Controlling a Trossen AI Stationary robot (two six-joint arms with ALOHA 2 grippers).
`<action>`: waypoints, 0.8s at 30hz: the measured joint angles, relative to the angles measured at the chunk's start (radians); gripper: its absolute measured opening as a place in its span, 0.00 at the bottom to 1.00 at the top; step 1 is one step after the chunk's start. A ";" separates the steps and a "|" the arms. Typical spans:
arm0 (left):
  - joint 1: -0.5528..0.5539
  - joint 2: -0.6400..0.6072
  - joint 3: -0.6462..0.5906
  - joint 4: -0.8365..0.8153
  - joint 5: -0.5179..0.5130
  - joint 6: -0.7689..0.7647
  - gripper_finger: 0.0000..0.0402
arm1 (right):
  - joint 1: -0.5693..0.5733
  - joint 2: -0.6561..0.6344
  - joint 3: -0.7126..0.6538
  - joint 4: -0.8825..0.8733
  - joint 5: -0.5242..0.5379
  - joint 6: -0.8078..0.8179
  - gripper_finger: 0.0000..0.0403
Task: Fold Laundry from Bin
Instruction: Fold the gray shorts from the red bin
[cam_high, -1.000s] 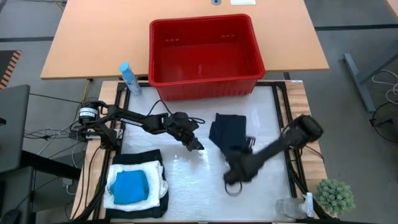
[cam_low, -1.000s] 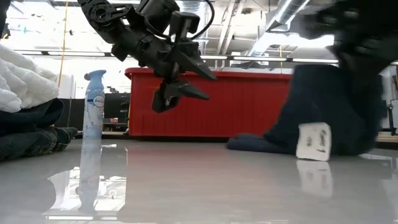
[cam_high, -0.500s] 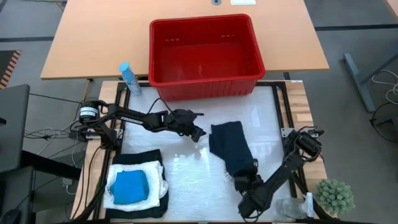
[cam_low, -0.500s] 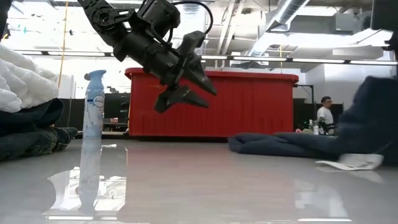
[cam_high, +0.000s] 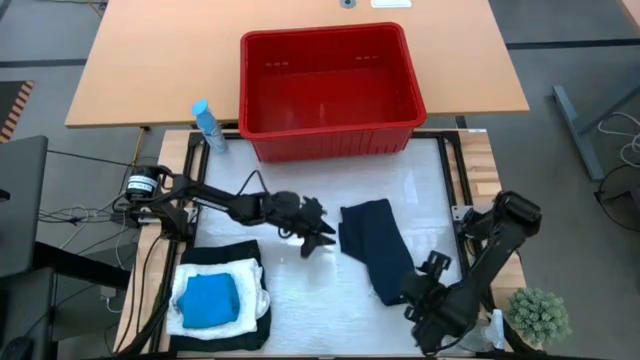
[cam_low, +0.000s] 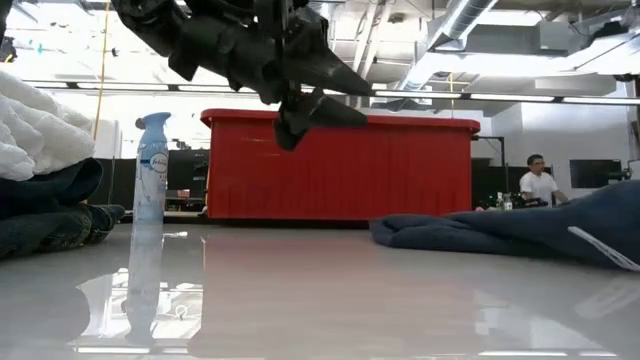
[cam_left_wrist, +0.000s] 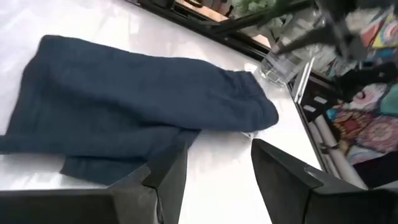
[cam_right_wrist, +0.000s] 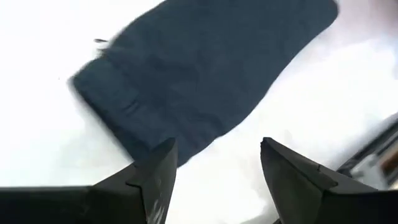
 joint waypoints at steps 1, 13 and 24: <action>-0.013 0.000 0.000 0.001 -0.024 0.011 0.42 | 0.009 -0.015 0.000 0.007 -0.006 0.022 0.63; -0.036 0.001 0.000 0.062 -0.010 0.151 0.42 | 0.007 -0.003 0.000 0.206 -0.006 -0.105 0.63; -0.073 0.161 0.108 0.030 0.067 0.238 0.42 | -0.020 0.020 0.000 0.247 -0.024 -0.153 0.63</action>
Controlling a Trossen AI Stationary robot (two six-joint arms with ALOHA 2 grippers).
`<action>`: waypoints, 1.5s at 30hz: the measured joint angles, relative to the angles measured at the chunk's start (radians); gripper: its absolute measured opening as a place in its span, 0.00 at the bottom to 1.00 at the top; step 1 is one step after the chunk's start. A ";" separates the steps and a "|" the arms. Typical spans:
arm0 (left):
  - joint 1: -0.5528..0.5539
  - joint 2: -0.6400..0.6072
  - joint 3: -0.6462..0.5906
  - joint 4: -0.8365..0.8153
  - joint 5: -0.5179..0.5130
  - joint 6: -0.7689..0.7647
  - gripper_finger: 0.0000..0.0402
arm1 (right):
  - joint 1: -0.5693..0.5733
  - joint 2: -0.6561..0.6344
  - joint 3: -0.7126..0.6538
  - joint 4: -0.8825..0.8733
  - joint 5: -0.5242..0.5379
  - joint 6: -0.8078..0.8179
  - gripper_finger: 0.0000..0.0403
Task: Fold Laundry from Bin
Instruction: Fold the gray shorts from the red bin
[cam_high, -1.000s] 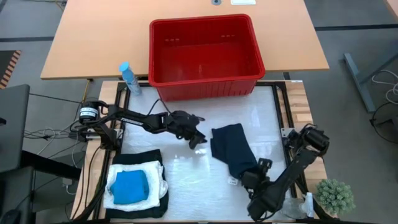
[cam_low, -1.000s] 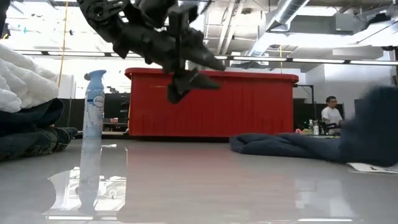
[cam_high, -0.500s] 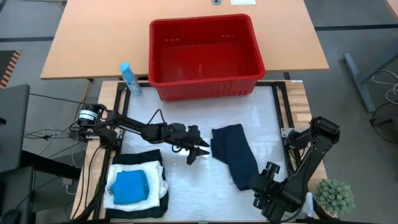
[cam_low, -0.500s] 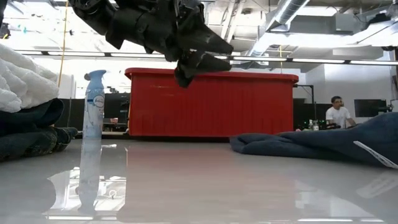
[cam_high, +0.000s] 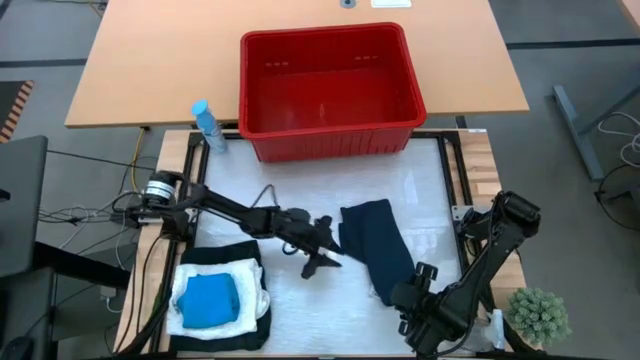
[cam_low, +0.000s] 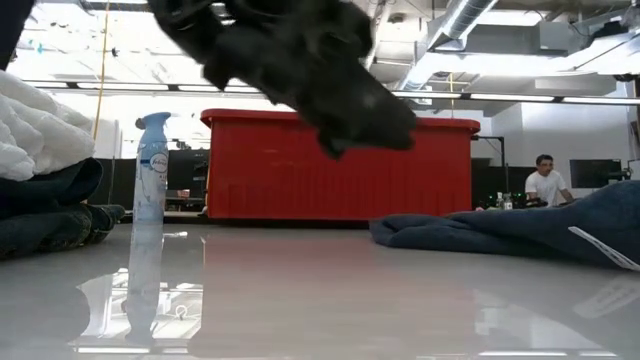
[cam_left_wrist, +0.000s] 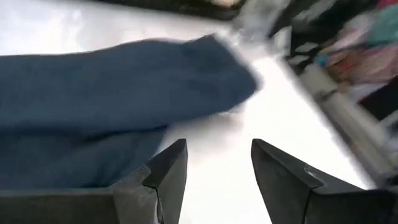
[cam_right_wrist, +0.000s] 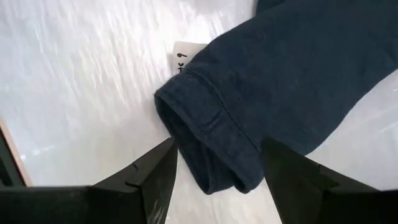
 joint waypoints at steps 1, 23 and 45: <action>-0.001 0.023 0.041 -0.055 -0.029 0.024 0.42 | 0.000 0.000 0.000 0.002 0.000 0.005 0.63; -0.001 0.283 0.386 -0.392 -0.086 0.185 0.42 | -0.018 0.000 -0.153 0.226 0.026 -0.203 0.61; 0.002 0.283 0.385 -0.527 -0.115 0.211 0.42 | -0.047 0.000 -0.159 0.201 -0.075 -0.144 0.04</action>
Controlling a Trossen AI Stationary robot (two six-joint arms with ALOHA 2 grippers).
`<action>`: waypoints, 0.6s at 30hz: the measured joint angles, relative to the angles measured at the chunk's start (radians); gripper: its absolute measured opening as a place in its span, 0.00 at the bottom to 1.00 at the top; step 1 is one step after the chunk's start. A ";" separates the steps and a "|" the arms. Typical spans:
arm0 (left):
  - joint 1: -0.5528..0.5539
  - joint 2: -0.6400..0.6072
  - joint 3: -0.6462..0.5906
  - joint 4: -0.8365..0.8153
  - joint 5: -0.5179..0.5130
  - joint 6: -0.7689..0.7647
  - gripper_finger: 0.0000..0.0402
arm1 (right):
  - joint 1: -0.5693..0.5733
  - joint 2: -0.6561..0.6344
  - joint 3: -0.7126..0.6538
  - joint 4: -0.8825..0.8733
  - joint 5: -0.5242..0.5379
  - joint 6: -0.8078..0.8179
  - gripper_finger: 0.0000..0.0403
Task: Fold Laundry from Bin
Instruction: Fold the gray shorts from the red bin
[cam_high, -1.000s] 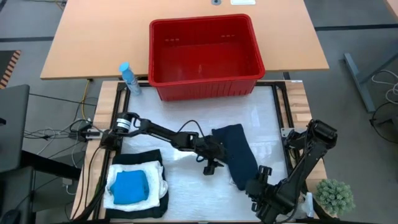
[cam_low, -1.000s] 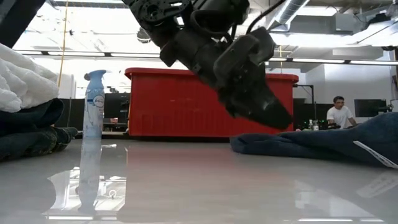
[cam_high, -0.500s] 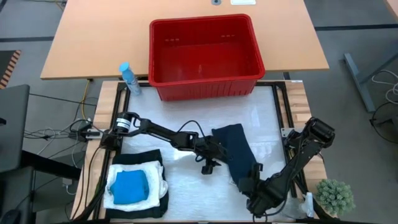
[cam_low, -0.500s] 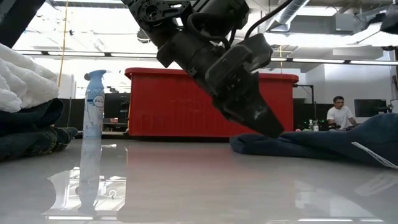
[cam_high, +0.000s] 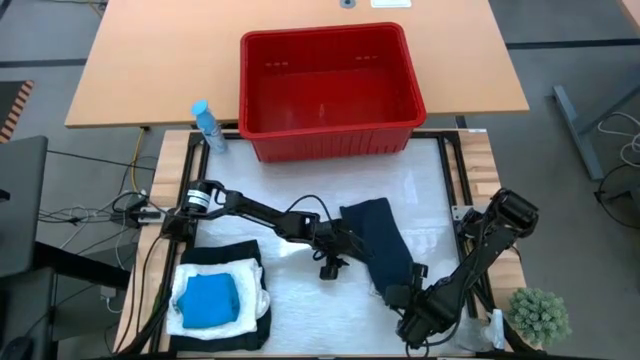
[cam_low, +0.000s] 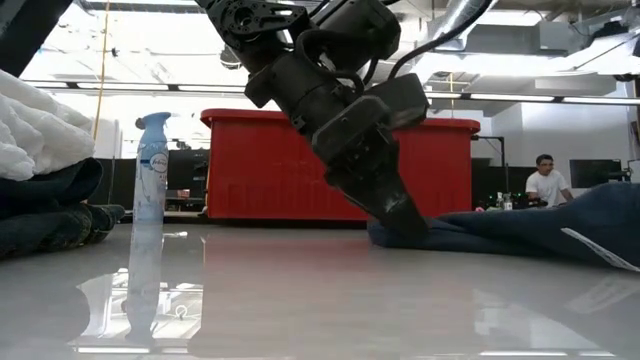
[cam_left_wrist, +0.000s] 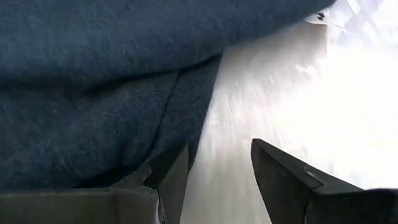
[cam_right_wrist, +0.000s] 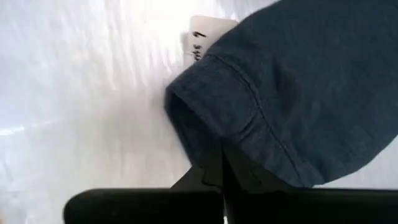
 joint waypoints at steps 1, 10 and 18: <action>0.000 0.000 0.000 -0.001 -0.006 0.000 0.42 | 0.006 0.000 0.007 0.001 0.000 0.003 0.04; 0.002 0.000 0.000 -0.005 -0.070 0.000 0.42 | 0.059 -0.001 0.051 -0.075 0.001 0.078 0.03; 0.002 0.000 0.000 -0.005 -0.070 -0.003 0.42 | 0.086 -0.001 0.051 -0.048 0.051 0.041 0.23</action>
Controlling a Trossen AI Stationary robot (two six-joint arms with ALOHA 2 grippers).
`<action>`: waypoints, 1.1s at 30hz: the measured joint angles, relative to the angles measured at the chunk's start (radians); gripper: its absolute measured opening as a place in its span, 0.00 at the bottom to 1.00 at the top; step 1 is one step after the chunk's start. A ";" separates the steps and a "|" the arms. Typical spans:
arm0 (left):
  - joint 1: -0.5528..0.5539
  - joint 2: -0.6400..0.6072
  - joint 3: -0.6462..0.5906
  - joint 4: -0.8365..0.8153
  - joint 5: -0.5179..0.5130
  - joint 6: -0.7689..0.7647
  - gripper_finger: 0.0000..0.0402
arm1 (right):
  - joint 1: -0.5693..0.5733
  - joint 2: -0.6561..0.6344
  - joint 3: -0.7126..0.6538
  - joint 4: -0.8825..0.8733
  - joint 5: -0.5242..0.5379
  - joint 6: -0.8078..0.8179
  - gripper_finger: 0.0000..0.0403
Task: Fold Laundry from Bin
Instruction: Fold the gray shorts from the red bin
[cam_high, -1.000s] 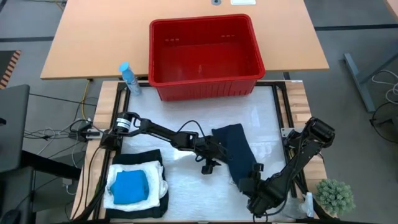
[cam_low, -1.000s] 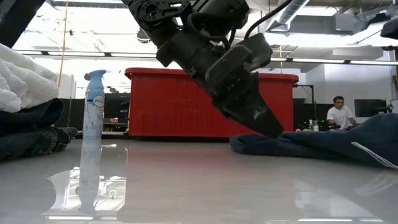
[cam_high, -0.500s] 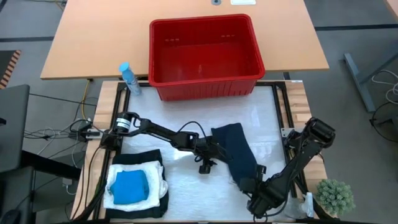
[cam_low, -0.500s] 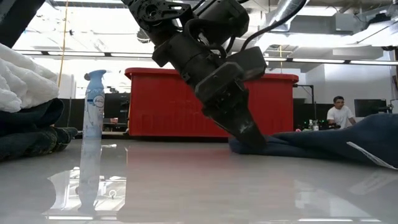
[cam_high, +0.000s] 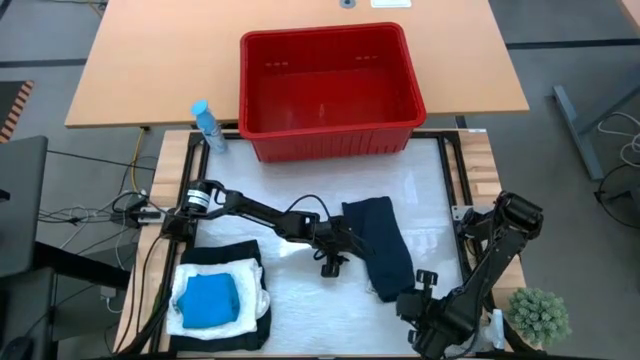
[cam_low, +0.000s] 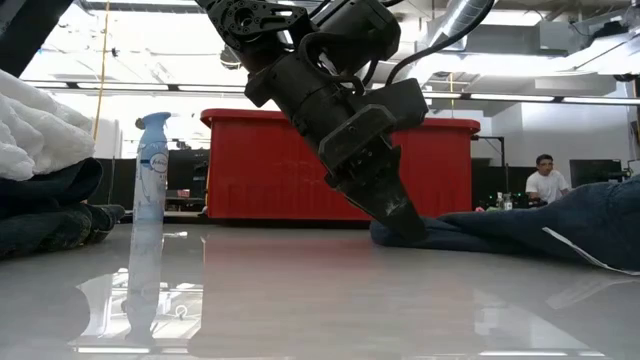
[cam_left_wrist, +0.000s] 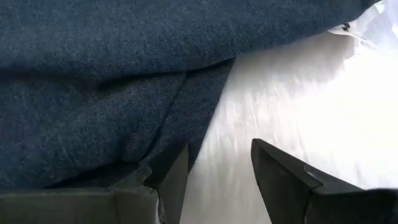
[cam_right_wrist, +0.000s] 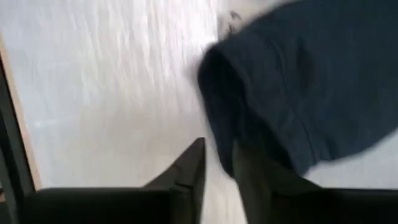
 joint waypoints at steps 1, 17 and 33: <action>0.000 0.000 0.000 0.000 0.000 -0.005 0.42 | -0.009 0.000 0.000 0.017 0.001 -0.033 0.27; 0.000 0.000 0.000 -0.004 -0.022 -0.024 0.42 | -0.023 -0.002 0.002 -0.142 -0.046 -0.242 0.54; 0.000 0.000 -0.001 -0.004 -0.045 -0.024 0.42 | -0.004 -0.001 -0.121 -0.081 0.002 -0.303 0.53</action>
